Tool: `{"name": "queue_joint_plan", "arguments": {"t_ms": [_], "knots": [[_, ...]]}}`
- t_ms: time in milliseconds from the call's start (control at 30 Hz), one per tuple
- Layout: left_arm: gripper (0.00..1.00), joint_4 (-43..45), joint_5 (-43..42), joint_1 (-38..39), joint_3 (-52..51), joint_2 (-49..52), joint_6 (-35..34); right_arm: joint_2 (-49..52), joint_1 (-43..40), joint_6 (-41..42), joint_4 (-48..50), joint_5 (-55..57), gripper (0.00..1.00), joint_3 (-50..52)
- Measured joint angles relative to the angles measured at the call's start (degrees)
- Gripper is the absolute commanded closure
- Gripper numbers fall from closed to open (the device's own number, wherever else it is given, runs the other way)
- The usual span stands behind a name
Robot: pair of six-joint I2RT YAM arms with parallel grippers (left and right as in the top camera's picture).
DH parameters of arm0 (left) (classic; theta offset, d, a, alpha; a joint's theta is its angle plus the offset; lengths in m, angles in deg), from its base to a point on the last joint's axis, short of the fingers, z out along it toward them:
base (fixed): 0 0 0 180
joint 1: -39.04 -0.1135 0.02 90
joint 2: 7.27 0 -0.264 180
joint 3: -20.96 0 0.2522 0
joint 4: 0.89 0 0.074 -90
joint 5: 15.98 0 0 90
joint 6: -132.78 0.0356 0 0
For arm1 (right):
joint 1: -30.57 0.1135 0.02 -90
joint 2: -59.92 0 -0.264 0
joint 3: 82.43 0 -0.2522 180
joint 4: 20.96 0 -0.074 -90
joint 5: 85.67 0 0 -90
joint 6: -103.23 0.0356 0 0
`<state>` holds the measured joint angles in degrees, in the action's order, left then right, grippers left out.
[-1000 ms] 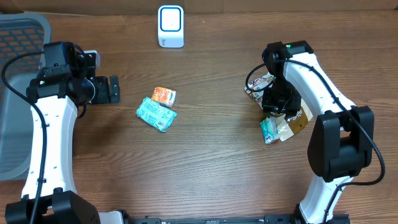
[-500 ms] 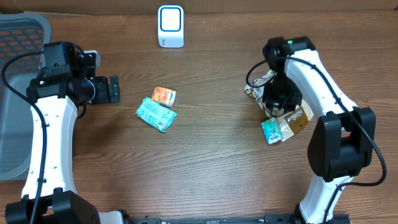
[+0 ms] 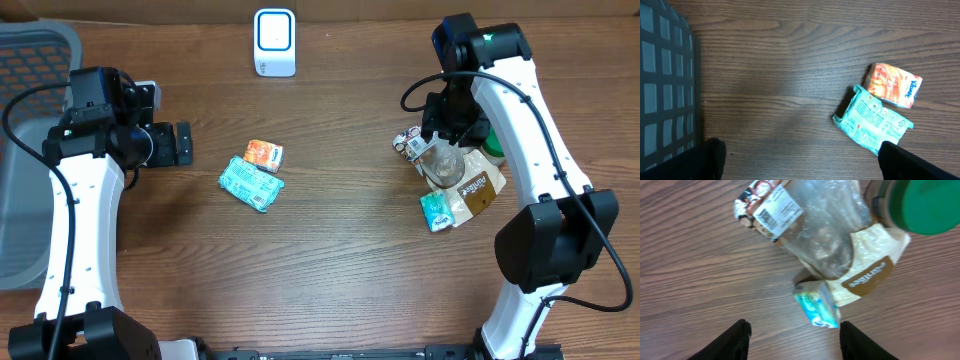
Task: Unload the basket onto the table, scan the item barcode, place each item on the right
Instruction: 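Carry the teal pack right and lower it beside the snack bag, then reach the right gripper left to the orange tissue pack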
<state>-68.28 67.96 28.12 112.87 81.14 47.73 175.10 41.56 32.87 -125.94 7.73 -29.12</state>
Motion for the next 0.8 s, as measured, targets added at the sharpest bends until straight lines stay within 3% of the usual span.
{"name": "queue_joint_plan", "arguments": {"t_ms": [367,800], "knots": [[0.00,0.0,0.0,0.0,0.0,0.0,0.0,0.0,0.5,-0.2,5.5,-10.4,0.42,0.0],[0.00,0.0,0.0,0.0,0.0,0.0,0.0,0.0,7.8,-0.2,11.2,-13.1,0.38,0.0]]}}
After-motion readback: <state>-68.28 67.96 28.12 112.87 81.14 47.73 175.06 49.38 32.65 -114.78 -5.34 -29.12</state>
